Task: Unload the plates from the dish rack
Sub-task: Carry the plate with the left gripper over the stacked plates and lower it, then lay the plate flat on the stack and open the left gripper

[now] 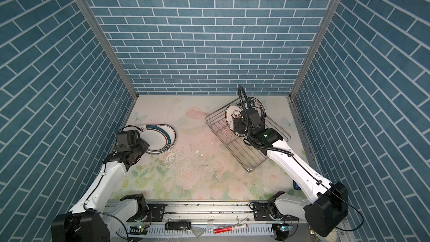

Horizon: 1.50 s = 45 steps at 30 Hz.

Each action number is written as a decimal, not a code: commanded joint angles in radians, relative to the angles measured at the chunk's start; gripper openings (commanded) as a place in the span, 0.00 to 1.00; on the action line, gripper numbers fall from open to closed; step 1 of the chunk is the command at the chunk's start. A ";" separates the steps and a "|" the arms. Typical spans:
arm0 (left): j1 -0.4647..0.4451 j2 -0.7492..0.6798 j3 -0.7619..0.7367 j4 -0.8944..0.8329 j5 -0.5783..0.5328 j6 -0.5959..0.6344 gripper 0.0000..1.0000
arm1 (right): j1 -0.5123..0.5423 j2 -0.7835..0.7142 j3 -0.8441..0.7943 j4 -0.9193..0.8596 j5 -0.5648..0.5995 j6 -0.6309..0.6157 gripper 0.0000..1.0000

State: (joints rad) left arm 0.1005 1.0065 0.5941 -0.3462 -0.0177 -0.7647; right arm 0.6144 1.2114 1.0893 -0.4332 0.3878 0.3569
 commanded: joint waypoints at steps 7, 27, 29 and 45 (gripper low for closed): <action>0.007 0.036 0.025 -0.016 -0.007 0.004 0.19 | -0.004 -0.010 -0.003 0.012 -0.018 -0.040 0.99; 0.008 0.117 0.023 0.014 0.015 -0.001 0.33 | -0.007 -0.015 -0.012 0.022 -0.027 -0.044 0.99; 0.008 0.122 0.025 0.016 0.018 0.000 0.35 | -0.008 -0.015 -0.013 0.022 -0.027 -0.043 0.99; 0.009 0.121 -0.006 0.112 0.077 0.028 0.55 | -0.011 -0.009 -0.013 0.024 -0.067 -0.060 0.99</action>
State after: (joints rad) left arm 0.1055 1.1431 0.5957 -0.2836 0.0284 -0.7547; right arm 0.6075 1.2114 1.0878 -0.4255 0.3408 0.3317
